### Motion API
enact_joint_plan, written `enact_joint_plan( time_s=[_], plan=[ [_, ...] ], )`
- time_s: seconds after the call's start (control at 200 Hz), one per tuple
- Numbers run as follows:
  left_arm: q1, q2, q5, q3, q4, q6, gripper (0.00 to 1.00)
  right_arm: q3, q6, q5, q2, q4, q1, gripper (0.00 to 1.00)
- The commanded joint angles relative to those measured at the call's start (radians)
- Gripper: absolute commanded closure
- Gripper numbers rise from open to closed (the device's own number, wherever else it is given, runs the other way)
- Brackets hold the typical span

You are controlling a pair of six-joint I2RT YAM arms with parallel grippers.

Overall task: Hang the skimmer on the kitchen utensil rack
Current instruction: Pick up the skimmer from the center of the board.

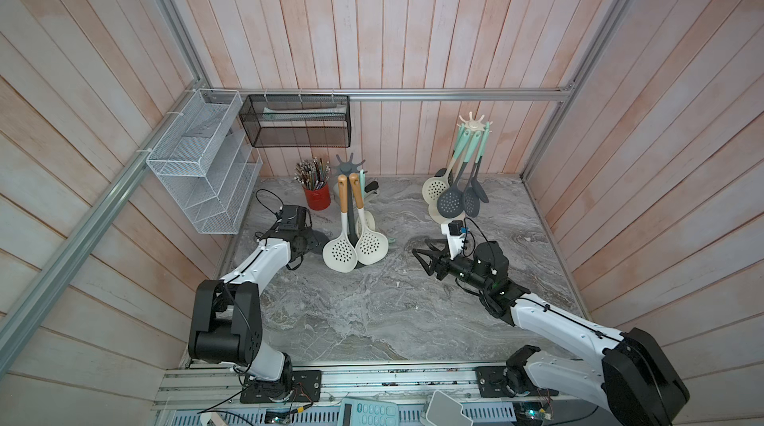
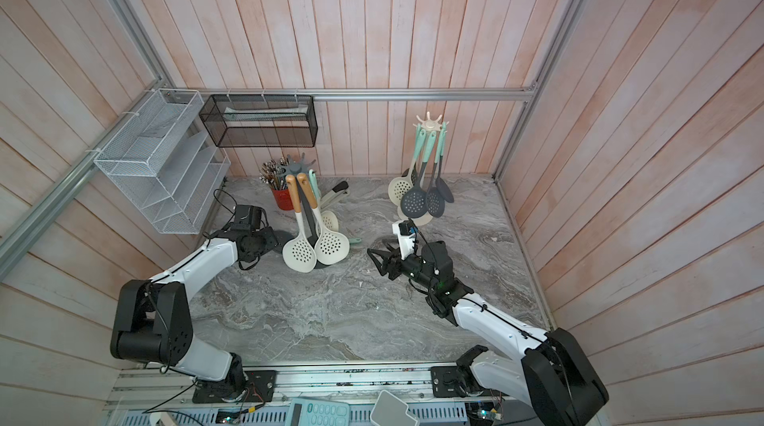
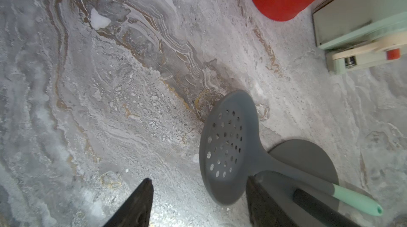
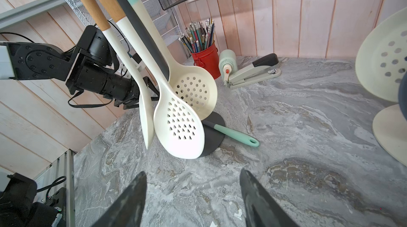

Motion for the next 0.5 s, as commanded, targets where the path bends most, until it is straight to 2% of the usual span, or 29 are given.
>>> enact_joint_plan(
  time_s=[0.0, 0.225, 0.495],
  plan=[
    [0.008, 0.029, 0.014, 0.002, 0.053, 0.01, 0.32, 0.025, 0.02, -0.028, 0.021, -0.001, -0.002, 0.32],
    [0.025, 0.081, 0.073, -0.016, 0.129, 0.004, 0.33, 0.065, 0.051, -0.014, 0.039, -0.063, -0.011, 0.32],
    [0.029, 0.164, 0.122, -0.007, 0.169, 0.006, 0.4, 0.141, 0.056, 0.035, 0.059, -0.168, -0.021, 0.32]
  ],
)
